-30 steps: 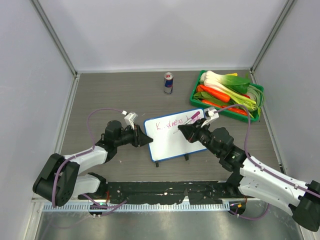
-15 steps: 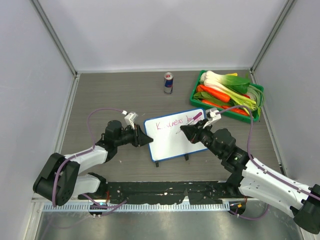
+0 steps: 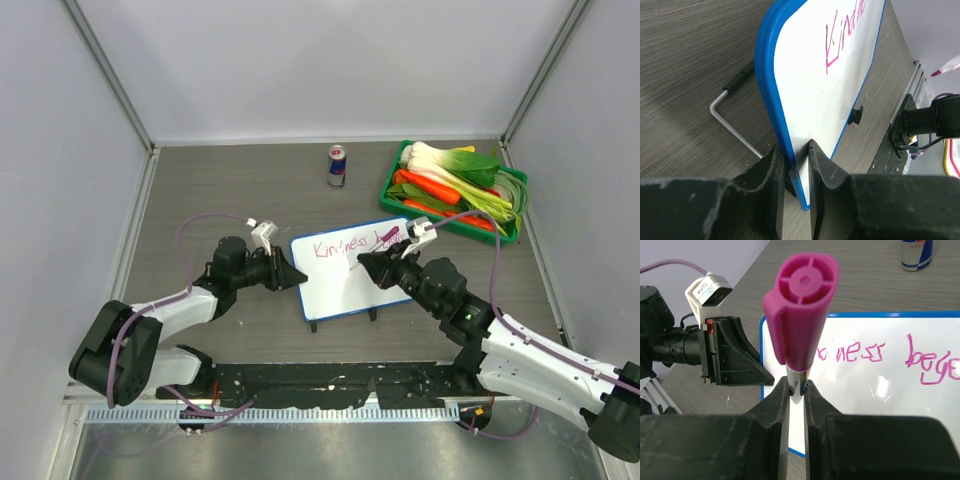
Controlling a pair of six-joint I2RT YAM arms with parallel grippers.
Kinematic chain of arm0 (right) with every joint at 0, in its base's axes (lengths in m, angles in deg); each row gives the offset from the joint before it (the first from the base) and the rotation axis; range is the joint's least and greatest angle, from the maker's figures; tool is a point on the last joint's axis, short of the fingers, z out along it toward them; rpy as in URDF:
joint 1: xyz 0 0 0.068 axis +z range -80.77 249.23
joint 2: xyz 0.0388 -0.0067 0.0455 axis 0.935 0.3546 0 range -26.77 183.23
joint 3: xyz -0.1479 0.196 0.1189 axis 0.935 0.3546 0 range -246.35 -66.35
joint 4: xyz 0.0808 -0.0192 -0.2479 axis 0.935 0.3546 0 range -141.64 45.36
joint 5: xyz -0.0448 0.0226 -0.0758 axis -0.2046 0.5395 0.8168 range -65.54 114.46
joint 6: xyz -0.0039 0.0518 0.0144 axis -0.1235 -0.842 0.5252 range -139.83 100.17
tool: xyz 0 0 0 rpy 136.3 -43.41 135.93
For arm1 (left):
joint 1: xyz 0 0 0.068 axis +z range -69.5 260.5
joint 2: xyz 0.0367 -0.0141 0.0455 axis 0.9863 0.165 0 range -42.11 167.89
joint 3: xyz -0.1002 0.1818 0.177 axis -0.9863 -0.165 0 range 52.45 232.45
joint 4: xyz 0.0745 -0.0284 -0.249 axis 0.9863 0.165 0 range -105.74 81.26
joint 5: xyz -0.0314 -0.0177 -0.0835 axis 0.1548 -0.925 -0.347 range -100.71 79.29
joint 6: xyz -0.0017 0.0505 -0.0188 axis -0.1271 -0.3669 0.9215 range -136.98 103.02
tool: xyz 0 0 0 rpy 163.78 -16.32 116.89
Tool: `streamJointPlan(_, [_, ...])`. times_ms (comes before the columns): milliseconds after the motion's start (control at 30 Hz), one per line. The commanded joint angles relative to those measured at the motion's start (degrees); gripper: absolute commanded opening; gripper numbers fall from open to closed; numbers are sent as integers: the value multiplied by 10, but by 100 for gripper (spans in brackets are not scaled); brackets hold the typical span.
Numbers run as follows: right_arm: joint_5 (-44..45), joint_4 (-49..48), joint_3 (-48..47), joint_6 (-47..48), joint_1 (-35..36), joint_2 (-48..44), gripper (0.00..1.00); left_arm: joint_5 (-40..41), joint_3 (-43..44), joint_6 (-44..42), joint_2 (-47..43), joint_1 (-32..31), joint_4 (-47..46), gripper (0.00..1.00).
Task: Write a sentence on the whiteboard
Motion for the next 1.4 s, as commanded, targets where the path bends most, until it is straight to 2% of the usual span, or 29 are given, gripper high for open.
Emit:
streamJointPlan(0, [20, -44, -14, 17, 20, 17, 1, 53, 19, -35, 37, -6, 53, 0])
streamJointPlan(367, [63, -93, -46, 51, 58, 94, 1, 58, 19, -34, 38, -6, 59, 0])
streamJointPlan(1367, [83, -76, -22, 40, 62, 69, 1, 51, 24, -37, 45, -6, 59, 0])
